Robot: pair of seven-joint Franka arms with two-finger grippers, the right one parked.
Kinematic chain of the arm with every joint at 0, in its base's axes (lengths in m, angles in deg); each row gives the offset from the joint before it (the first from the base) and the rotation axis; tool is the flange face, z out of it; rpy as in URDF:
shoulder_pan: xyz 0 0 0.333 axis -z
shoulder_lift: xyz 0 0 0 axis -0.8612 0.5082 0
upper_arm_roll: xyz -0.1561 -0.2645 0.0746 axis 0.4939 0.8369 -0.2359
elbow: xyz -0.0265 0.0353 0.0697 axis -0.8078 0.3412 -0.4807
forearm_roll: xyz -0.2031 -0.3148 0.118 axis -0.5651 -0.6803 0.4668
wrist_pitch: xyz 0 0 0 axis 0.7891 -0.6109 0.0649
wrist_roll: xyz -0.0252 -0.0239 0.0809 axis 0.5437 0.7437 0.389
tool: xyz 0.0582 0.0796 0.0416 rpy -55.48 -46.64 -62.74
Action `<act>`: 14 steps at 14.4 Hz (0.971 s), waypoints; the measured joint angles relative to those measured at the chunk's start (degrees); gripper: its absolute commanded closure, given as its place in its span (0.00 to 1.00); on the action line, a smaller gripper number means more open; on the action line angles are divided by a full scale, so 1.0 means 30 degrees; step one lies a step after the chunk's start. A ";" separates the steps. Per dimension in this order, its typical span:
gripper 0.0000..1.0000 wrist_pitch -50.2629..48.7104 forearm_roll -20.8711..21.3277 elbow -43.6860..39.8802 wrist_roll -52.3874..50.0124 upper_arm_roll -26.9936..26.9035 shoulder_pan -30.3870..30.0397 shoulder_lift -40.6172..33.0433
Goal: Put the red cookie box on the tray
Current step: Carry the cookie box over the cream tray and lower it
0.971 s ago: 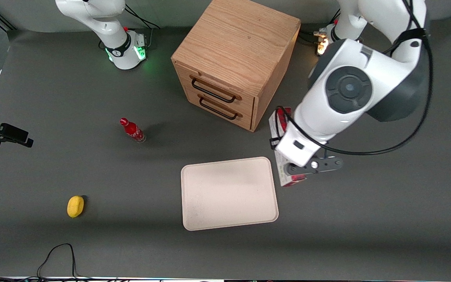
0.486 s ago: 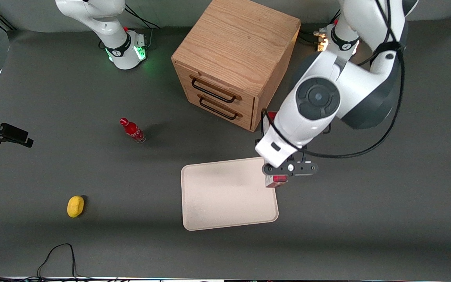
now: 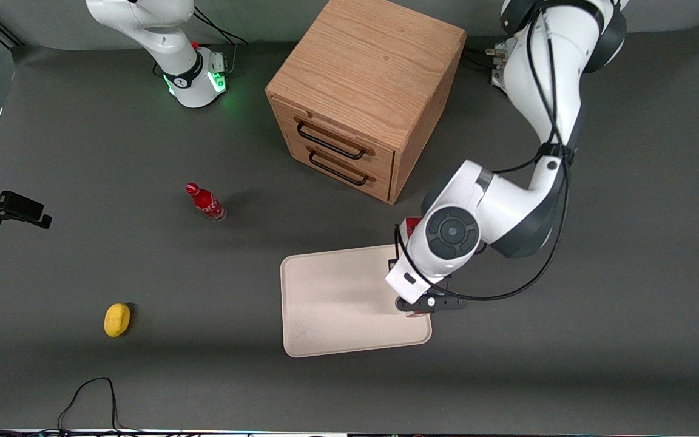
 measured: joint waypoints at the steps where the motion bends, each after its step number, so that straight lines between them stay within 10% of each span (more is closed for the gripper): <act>1: 1.00 0.0653 0.0138 0.0184 -0.0004 0.0000 0.0002 0.0392; 9: 1.00 0.3120 0.0554 0.0766 -0.0241 -0.0490 0.0017 0.1912; 10: 0.90 0.3250 0.0617 0.0769 -0.0335 -0.0491 0.0018 0.1984; 11: 0.19 0.3331 0.0682 0.0771 -0.0372 -0.0490 0.0023 0.2007; 12: 0.00 0.3396 0.0822 0.0778 -0.0382 -0.0490 0.0032 0.2007; 14: 0.00 0.3493 0.1465 0.0881 -0.0395 -0.0487 0.0066 0.2009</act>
